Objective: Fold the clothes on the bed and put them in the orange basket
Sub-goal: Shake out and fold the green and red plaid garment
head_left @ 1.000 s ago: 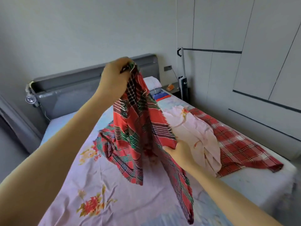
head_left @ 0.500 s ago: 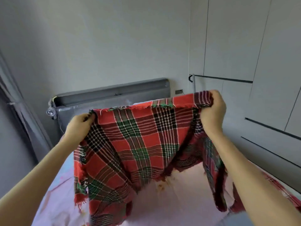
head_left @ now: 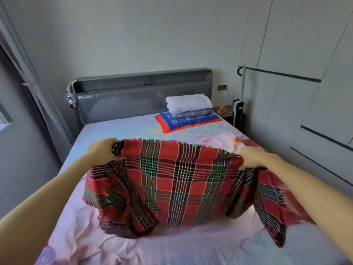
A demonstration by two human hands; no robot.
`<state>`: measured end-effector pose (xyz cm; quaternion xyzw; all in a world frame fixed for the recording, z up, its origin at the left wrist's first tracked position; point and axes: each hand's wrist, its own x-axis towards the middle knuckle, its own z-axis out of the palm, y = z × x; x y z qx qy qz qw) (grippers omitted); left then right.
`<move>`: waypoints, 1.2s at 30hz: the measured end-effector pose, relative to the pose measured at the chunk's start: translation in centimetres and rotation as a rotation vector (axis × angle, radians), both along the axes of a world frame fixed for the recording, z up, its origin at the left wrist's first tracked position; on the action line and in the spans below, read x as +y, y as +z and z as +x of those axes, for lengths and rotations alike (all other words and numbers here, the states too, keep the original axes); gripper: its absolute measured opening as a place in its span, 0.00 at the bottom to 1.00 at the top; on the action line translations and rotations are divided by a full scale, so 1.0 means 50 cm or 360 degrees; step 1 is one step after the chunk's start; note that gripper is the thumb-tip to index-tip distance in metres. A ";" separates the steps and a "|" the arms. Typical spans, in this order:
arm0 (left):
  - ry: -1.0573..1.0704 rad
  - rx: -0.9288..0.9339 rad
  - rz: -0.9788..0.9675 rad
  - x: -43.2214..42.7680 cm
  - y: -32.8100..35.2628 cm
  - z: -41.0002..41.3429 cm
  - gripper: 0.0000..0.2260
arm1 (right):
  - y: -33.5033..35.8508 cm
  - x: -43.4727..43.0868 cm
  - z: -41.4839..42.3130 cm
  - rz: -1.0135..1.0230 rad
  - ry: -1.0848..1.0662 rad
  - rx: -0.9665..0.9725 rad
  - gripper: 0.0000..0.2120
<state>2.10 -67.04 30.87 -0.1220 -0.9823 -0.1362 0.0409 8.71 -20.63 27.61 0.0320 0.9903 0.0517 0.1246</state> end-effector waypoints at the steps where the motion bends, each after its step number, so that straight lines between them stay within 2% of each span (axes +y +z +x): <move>1: 0.0003 0.0077 -0.0056 0.006 -0.014 0.004 0.14 | -0.017 0.006 0.003 0.0049 -0.0049 0.0039 0.23; 3: 0.0029 0.0085 -0.0140 0.011 -0.051 -0.010 0.12 | -0.047 0.010 -0.003 0.0070 -0.0154 0.0096 0.11; 4: 0.0068 0.0045 -0.0222 0.017 -0.068 -0.017 0.11 | -0.067 0.015 -0.017 0.0057 -0.0209 0.0150 0.09; 7: 0.0135 -0.0074 -0.0399 0.029 -0.109 -0.043 0.14 | -0.125 0.026 -0.056 -0.0064 -0.0384 0.0215 0.08; 10: 0.0145 -0.0235 -0.0379 0.026 -0.148 -0.074 0.13 | -0.182 0.030 -0.092 -0.0282 -0.0383 0.0116 0.07; 14: 0.0125 -0.0483 -0.0481 0.004 -0.189 -0.135 0.12 | -0.229 0.016 -0.153 -0.0590 -0.0300 0.0015 0.14; 16: 0.0118 -0.0581 -0.0500 -0.007 -0.201 -0.161 0.12 | -0.252 0.009 -0.182 -0.0813 -0.0269 -0.0097 0.11; 17: 0.0115 -0.0642 -0.0512 -0.012 -0.212 -0.174 0.13 | -0.262 0.007 -0.201 -0.0910 -0.0235 -0.0183 0.15; 19: 0.0101 -0.0772 -0.0592 -0.020 -0.243 -0.210 0.10 | -0.279 0.007 -0.246 -0.0978 -0.0177 -0.0471 0.32; 20: 0.0081 -0.0807 -0.0700 -0.022 -0.263 -0.222 0.07 | -0.284 0.002 -0.262 -0.0869 -0.0138 -0.0647 0.32; 22: 0.0092 -0.0806 -0.0928 -0.026 -0.304 -0.262 0.08 | -0.305 -0.009 -0.308 -0.0402 -0.0017 -0.1012 0.27; 24: 0.0175 -0.0787 -0.1002 -0.028 -0.340 -0.308 0.10 | -0.335 -0.021 -0.356 0.0032 0.0078 -0.1113 0.26; 25: 0.0214 -0.0761 -0.1007 -0.021 -0.351 -0.333 0.11 | -0.350 -0.027 -0.387 0.0118 0.0106 -0.1089 0.23; 27: 0.0286 -0.0689 -0.1036 -0.015 -0.336 -0.423 0.12 | -0.318 -0.048 -0.499 0.0255 0.0075 -0.0855 0.11; 28: 0.0310 -0.0607 -0.1058 -0.010 -0.302 -0.473 0.13 | -0.270 -0.065 -0.563 0.0250 0.0040 -0.0621 0.09; 30: 0.0457 -0.0346 -0.0961 -0.022 -0.194 -0.588 0.12 | -0.135 -0.096 -0.702 0.0089 -0.0148 -0.0073 0.14; 31: 0.0571 -0.0138 -0.0894 -0.034 -0.076 -0.673 0.12 | -0.009 -0.114 -0.798 -0.0010 -0.0227 0.0248 0.14; 33: 0.0761 0.0338 -0.0636 -0.049 0.138 -0.751 0.11 | 0.218 -0.138 -0.885 -0.0111 -0.0276 0.0850 0.13; 36: 0.0935 0.1398 -0.0043 -0.069 0.456 -0.796 0.08 | 0.551 -0.128 -0.930 -0.0349 -0.0168 0.2030 0.14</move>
